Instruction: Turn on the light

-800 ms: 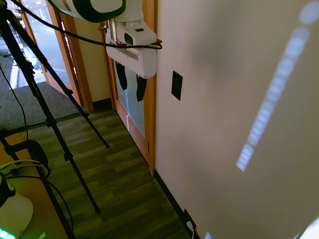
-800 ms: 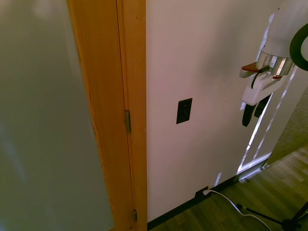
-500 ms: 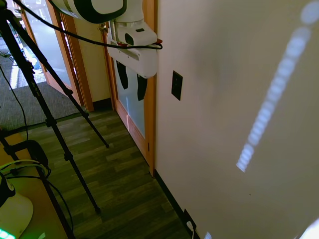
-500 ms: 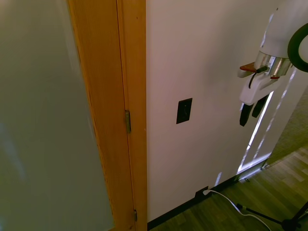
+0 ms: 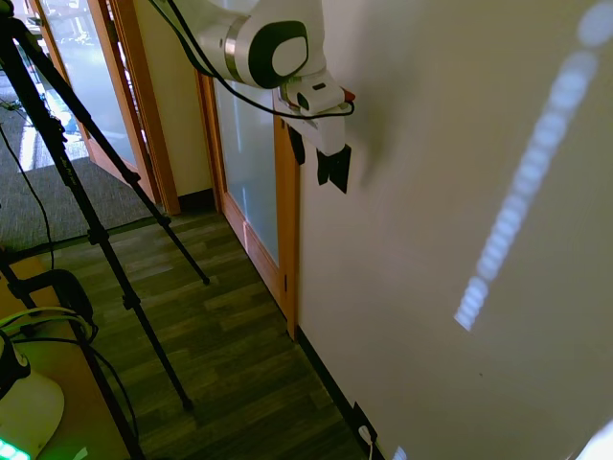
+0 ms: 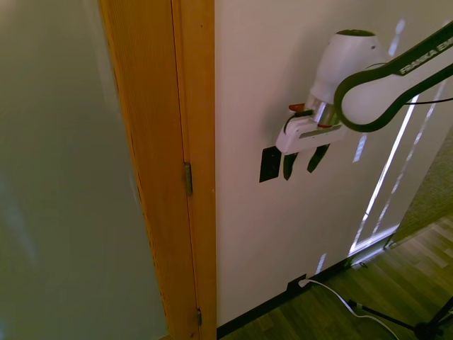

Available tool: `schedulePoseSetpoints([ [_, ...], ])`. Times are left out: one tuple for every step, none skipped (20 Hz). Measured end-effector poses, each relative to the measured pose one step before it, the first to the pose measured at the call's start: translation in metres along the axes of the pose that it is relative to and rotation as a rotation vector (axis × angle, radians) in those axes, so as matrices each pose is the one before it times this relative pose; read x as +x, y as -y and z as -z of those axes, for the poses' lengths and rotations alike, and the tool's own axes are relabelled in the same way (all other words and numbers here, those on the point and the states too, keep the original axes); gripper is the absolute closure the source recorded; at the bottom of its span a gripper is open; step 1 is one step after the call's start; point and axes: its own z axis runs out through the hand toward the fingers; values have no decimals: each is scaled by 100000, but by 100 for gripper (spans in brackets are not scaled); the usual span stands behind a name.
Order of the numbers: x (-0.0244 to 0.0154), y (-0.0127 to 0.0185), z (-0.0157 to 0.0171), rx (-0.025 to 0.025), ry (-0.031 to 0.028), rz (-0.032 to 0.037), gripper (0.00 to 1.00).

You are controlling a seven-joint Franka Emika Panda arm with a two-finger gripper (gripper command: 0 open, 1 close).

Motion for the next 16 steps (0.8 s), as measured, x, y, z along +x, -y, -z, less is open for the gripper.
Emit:
schedulePoseSetpoints([
  [98, 816, -655, 1276, -2548, -769, 0],
  [-145, 463, -485, 584, -1031, -390, 0],
  [-236, 226, -342, 140, -121, 367, 100],
  [-137, 181, -118, 1173, -708, 128, 100],
  [15, 121, 50, 1518, -1296, -147, 100],
  [189, 41, 108, 1470, -2043, -334, 100],
  [325, -68, 67, 1263, -2268, -468, 100],
  [169, -97, 7, 753, -1483, -313, 100],
  [68, -121, -42, 372, -725, -302, 100],
  [-14, -75, -35, 166, -626, -37, 100],
  [-151, -11, -22, -28, -416, -45, 100],
  [-189, 77, 21, 278, -325, -6, 100],
  [-137, 107, 44, 514, -171, -20, 100],
  [-90, 66, 11, 340, -142, -365, 100],
  [-73, 59, 0, 391, -31, -58, 100],
  [-55, 50, 1, 281, -81, -2, 100],
])
